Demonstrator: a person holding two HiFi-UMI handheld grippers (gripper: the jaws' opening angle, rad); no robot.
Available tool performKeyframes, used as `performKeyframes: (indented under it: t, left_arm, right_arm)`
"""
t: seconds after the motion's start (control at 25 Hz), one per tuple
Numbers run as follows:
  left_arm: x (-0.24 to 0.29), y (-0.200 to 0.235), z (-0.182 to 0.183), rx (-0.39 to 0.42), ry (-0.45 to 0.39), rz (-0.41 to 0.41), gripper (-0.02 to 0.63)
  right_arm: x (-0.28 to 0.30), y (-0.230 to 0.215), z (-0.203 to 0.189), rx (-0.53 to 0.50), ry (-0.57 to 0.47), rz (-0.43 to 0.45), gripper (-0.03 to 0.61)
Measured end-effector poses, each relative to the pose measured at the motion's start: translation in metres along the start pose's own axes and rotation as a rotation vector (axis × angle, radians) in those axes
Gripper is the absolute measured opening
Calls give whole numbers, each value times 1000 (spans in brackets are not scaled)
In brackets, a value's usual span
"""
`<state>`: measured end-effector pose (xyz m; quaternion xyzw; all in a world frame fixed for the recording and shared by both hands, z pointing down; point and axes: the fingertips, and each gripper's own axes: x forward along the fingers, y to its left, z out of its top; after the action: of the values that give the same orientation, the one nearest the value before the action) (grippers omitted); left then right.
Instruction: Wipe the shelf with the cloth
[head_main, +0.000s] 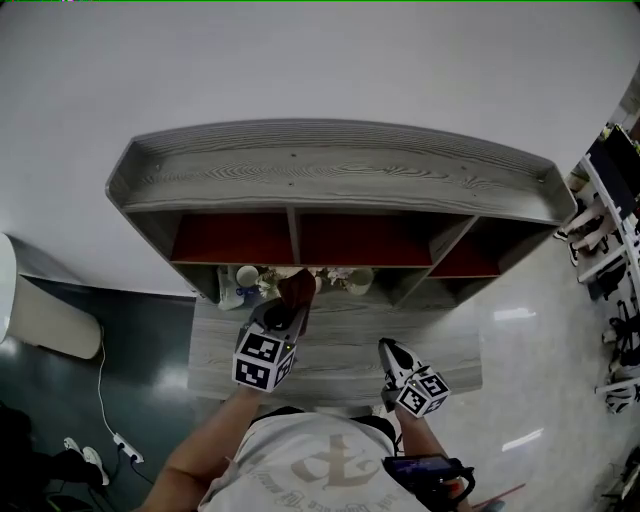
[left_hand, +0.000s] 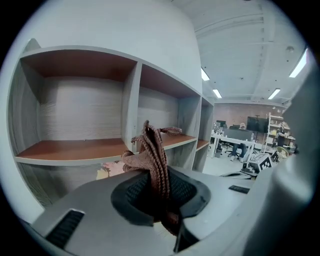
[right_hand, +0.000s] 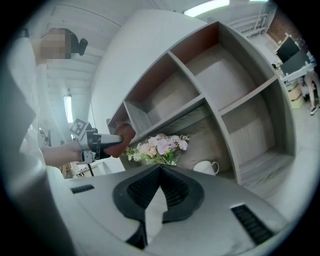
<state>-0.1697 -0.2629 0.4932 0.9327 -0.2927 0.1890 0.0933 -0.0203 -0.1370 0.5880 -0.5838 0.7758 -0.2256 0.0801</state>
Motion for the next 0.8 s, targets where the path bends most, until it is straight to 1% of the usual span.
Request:
performKeyframes:
  t: [0.12, 0.32, 0.4, 0.48, 0.6, 0.72, 0.8]
  left_arm:
    - [7, -8, 0, -28, -1, 39, 67]
    - [19, -23, 3, -56, -2, 113, 67]
    - [25, -31, 8, -41, -2, 138, 67]
    - [30, -33, 13, -20, 6, 185, 67]
    - [37, -29, 23, -6, 14, 269, 67]
    - [45, -21, 37, 5, 11, 333, 67]
    - [53, -14, 47, 24, 24, 375, 67]
  right_arm:
    - [-4, -14, 3, -23, 21, 36, 6]
    - [-16, -37, 10, -18, 41, 96, 6]
    - [-22, -47, 16, -21, 46, 113, 6]
    - [-26, -56, 22, -23, 49, 129, 6]
    - [-33, -70, 28, -15, 52, 142, 6]
    - [-39, -83, 31, -8, 59, 157, 6]
    - [-41, -91, 32, -4, 66, 172, 6]
